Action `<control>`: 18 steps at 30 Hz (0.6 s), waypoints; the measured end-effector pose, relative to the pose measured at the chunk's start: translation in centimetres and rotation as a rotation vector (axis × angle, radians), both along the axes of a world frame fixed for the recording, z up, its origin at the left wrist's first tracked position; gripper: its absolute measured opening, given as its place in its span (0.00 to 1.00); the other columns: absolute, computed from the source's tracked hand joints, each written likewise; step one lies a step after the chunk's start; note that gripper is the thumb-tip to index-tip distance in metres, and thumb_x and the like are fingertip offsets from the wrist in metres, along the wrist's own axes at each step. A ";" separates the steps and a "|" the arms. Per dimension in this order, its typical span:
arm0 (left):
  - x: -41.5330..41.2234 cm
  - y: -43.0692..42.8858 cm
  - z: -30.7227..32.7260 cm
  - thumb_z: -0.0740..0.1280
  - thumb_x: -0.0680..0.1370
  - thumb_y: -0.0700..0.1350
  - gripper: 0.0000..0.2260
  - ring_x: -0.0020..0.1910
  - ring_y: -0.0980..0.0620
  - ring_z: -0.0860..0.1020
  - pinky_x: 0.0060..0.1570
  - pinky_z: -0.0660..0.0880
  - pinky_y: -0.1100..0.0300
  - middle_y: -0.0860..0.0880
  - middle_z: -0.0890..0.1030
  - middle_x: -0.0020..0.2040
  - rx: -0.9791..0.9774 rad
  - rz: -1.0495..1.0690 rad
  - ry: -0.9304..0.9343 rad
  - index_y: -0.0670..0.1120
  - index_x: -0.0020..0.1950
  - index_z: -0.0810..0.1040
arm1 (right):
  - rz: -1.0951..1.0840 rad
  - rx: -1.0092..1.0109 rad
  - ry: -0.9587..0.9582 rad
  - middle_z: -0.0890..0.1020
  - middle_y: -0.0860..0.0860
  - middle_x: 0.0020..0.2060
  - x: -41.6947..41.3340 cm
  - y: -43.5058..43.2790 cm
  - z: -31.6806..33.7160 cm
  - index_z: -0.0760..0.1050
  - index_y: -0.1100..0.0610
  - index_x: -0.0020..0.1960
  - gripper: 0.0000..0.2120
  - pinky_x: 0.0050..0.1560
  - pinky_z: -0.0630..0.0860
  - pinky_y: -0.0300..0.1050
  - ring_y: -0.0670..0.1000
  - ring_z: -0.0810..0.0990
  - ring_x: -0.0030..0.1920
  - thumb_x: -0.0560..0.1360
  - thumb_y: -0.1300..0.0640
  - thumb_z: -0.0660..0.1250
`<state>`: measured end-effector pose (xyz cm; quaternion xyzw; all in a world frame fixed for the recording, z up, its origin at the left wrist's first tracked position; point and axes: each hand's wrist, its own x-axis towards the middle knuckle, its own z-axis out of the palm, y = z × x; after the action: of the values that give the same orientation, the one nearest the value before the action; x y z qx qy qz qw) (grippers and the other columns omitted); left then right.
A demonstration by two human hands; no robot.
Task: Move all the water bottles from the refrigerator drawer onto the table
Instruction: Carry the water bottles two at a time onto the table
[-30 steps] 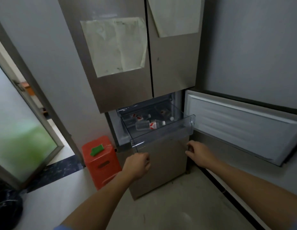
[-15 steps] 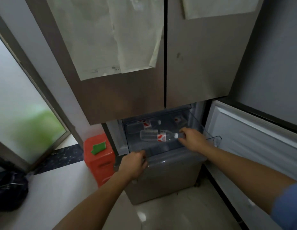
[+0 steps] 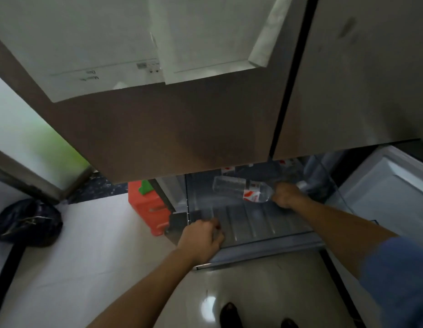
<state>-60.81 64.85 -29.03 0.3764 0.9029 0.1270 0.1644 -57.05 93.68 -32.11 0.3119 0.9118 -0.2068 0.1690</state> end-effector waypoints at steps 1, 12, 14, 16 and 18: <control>-0.1 0.1 0.0 0.60 0.77 0.56 0.13 0.51 0.44 0.79 0.47 0.73 0.55 0.46 0.83 0.49 -0.007 0.015 -0.011 0.50 0.55 0.76 | 0.002 0.002 -0.014 0.80 0.58 0.59 -0.2 -0.1 -0.3 0.76 0.60 0.61 0.16 0.55 0.74 0.46 0.58 0.79 0.57 0.78 0.51 0.63; -0.6 6.6 0.3 0.62 0.78 0.53 0.11 0.48 0.47 0.78 0.49 0.77 0.51 0.46 0.80 0.51 -0.096 0.063 -0.033 0.49 0.55 0.75 | 0.120 0.121 0.117 0.81 0.56 0.53 1.5 4.6 0.1 0.79 0.58 0.56 0.15 0.47 0.76 0.47 0.58 0.81 0.51 0.76 0.48 0.66; -0.5 8.5 0.1 0.62 0.79 0.52 0.11 0.50 0.47 0.77 0.52 0.76 0.51 0.46 0.79 0.53 -0.101 0.033 -0.022 0.49 0.57 0.74 | 0.100 0.280 0.146 0.78 0.59 0.58 1.4 6.7 -0.1 0.73 0.61 0.63 0.17 0.48 0.77 0.48 0.59 0.79 0.55 0.78 0.53 0.62; -0.5 10.2 -0.2 0.62 0.79 0.51 0.12 0.53 0.46 0.77 0.54 0.75 0.51 0.46 0.77 0.57 -0.105 0.012 0.000 0.49 0.60 0.73 | 0.063 0.261 0.065 0.75 0.61 0.63 1.0 7.9 -0.9 0.66 0.65 0.70 0.24 0.54 0.77 0.51 0.60 0.77 0.59 0.78 0.52 0.60; -0.5 11.6 -0.7 0.62 0.79 0.51 0.13 0.55 0.46 0.77 0.54 0.75 0.51 0.46 0.75 0.60 -0.111 -0.002 0.033 0.50 0.63 0.72 | -0.011 0.203 0.015 0.71 0.64 0.67 0.0 8.1 -1.9 0.54 0.68 0.75 0.32 0.58 0.74 0.51 0.61 0.74 0.63 0.79 0.51 0.60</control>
<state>-61.34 76.42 -29.75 0.3697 0.9107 0.0704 0.1702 -57.07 101.82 -33.97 0.3309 0.9275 -0.1168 0.1285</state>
